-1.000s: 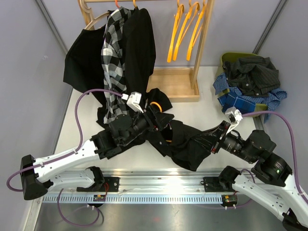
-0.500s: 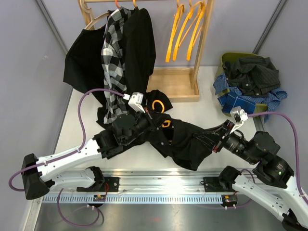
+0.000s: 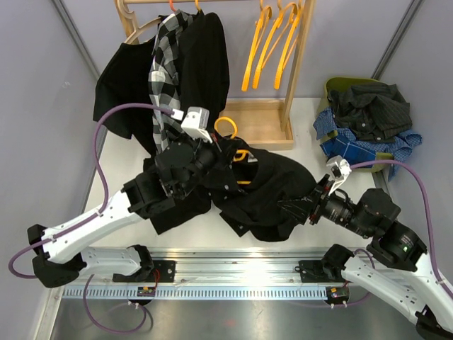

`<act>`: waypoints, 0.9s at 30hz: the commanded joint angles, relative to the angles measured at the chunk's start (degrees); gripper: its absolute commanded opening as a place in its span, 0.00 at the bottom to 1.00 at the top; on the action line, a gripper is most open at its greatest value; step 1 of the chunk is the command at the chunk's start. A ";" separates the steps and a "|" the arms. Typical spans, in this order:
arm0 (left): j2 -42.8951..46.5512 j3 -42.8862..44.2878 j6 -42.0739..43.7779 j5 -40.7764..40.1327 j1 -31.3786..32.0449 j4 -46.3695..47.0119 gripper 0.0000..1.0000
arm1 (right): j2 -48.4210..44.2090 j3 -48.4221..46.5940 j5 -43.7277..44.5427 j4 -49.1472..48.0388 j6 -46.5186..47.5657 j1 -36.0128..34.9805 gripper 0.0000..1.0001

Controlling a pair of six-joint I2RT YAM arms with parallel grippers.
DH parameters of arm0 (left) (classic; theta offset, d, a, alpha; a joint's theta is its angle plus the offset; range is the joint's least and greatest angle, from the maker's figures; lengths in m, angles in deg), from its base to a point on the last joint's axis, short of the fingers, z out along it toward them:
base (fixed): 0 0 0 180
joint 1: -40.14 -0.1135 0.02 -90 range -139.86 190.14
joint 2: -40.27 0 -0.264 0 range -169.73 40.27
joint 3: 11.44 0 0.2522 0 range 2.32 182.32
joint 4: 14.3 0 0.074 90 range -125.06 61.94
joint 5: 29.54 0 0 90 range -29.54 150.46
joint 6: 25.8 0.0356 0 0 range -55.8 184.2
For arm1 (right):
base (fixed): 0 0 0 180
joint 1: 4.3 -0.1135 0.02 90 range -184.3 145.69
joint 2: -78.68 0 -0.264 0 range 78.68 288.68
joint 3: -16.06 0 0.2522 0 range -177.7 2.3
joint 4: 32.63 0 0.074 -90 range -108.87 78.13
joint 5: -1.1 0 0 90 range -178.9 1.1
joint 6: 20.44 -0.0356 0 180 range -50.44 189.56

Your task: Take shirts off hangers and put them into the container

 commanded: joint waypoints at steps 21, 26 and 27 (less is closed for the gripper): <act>19.73 -18.02 1.75 -9.67 -1.62 -13.95 0.00 | -16.41 -9.58 47.65 12.99 -1.23 -0.39 0.00; 23.68 -18.90 -0.28 -7.37 -1.62 -13.07 0.00 | -10.00 -7.21 55.45 18.09 -8.41 -0.38 0.00; 24.91 -19.08 -1.15 -6.50 -1.62 -12.72 0.00 | -9.20 -6.86 56.53 20.10 -9.66 -0.39 0.00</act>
